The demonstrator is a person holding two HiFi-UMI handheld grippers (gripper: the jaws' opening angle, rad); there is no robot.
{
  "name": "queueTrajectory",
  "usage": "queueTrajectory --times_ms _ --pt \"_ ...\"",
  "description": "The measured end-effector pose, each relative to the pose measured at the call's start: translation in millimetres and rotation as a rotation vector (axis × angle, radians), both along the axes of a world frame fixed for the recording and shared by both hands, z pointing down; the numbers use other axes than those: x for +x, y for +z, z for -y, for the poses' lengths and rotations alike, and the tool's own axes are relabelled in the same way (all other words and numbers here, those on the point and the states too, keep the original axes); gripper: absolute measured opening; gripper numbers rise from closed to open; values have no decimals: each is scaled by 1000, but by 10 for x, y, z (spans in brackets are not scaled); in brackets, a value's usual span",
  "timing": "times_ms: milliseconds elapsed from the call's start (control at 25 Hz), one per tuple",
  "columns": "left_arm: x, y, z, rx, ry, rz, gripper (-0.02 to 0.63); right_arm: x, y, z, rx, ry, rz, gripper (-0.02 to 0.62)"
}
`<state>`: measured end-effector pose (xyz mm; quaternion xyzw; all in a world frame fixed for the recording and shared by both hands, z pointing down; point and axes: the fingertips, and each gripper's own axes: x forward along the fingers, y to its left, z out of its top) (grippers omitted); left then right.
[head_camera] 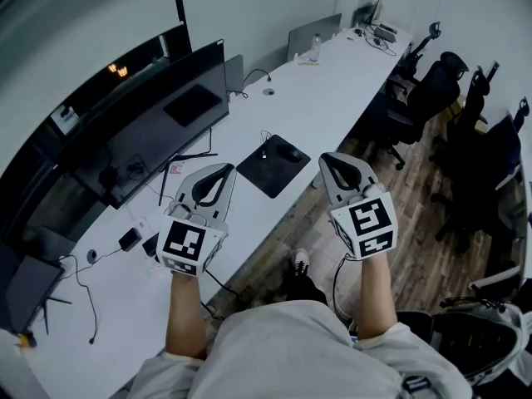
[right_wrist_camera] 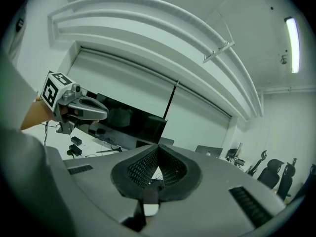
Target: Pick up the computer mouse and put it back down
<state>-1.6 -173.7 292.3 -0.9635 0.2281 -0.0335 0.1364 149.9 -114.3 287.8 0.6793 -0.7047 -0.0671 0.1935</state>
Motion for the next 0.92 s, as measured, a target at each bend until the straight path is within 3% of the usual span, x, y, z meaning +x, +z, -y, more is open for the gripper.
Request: queueTrajectory --times_ms 920 --pt "238 240 169 -48 -1 44 18 259 312 235 -57 5 33 12"
